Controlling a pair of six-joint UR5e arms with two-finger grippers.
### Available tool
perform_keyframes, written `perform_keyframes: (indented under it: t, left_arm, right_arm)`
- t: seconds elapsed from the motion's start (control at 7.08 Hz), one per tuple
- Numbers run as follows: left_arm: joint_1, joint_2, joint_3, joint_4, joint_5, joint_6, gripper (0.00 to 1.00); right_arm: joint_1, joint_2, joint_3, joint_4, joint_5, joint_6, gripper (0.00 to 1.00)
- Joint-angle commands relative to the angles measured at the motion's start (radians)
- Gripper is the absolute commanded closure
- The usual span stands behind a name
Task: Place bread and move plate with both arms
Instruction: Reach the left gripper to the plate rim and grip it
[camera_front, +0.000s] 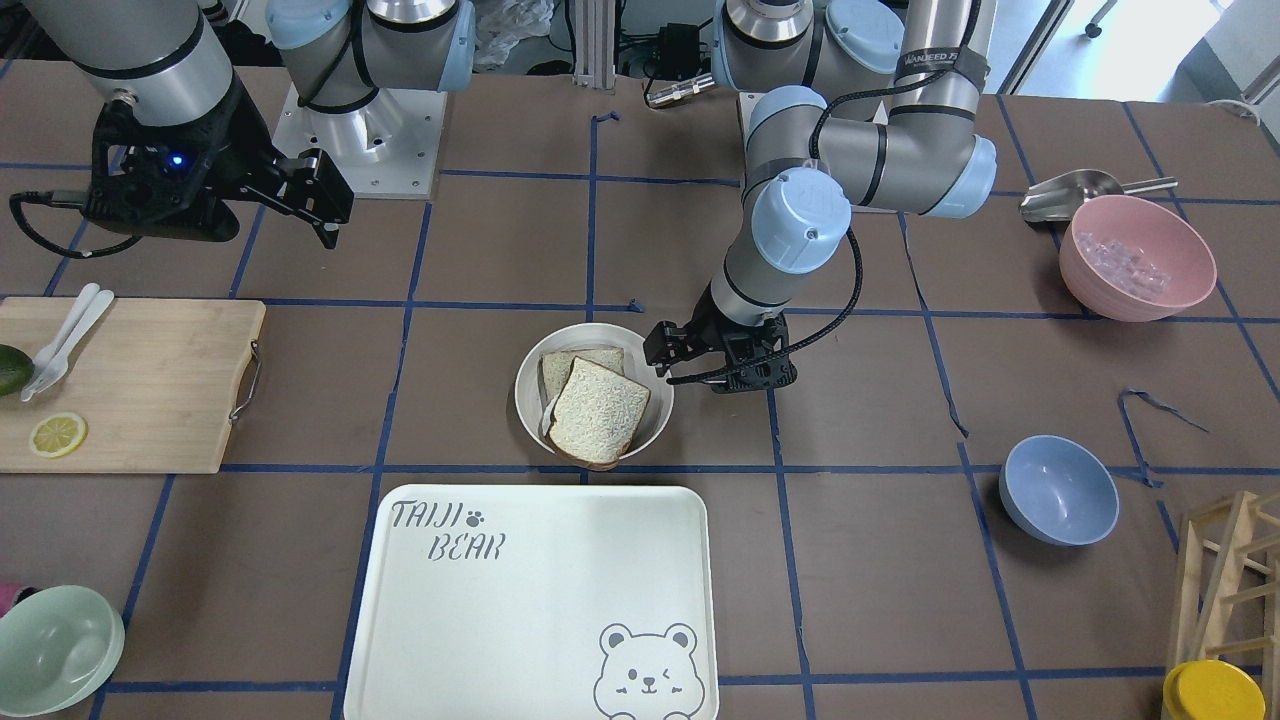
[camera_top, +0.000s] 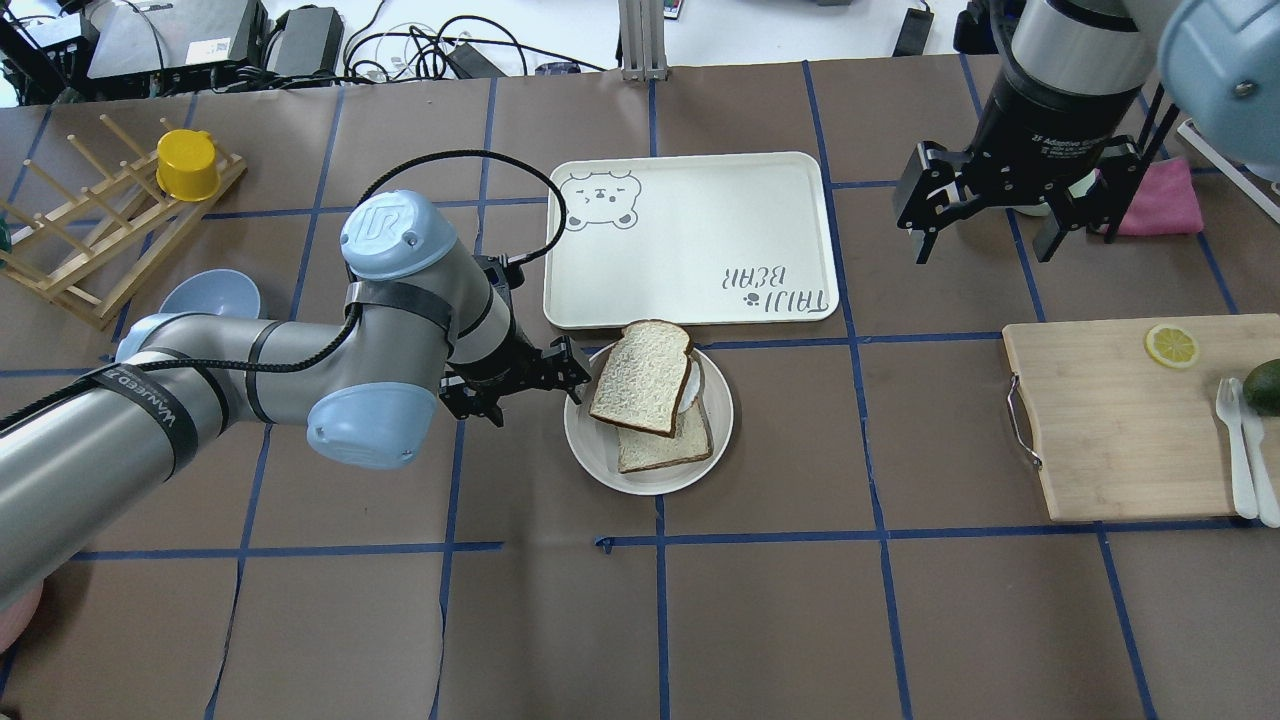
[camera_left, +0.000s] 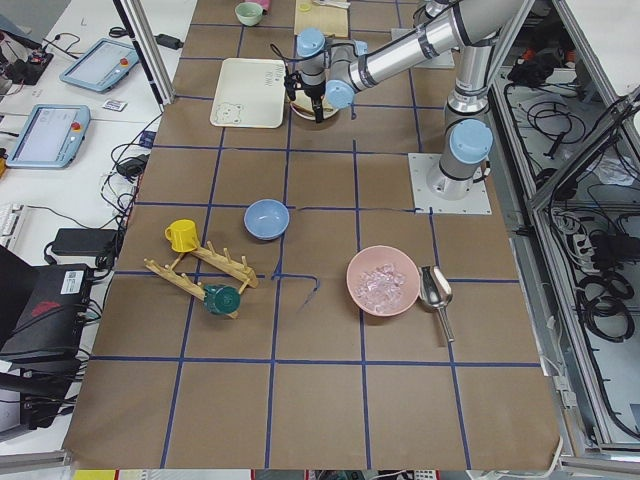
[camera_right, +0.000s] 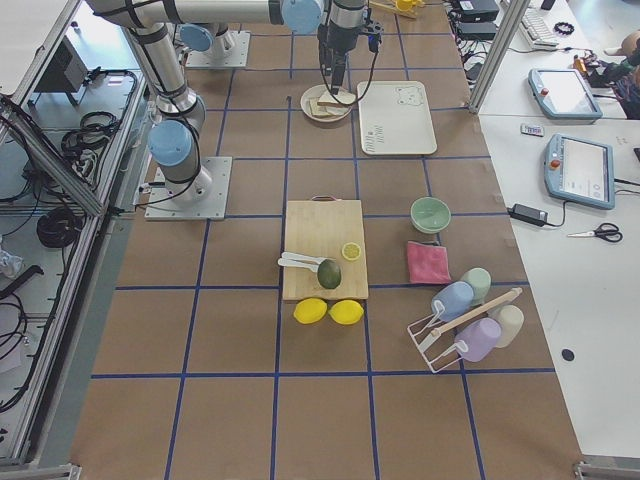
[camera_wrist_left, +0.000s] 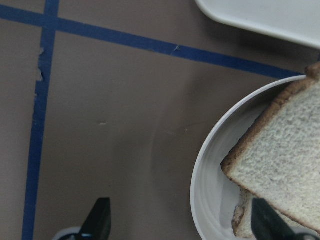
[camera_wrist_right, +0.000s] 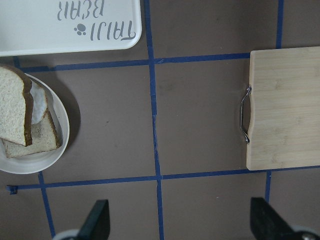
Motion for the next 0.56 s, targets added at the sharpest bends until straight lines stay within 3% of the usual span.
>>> perform_keyframes:
  t: [0.0, 0.42]
  left_arm:
    - [-0.003, -0.038, -0.008, 0.032, -0.001, 0.005, 0.06]
    - [-0.02, -0.092, -0.016, 0.101, -0.001, 0.002, 0.13]
  right_arm:
    - [0.001, -0.001, 0.007, 0.0, 0.0, 0.0, 0.0]
    - [0.001, -0.001, 0.009, -0.003, 0.0, 0.0, 0.0]
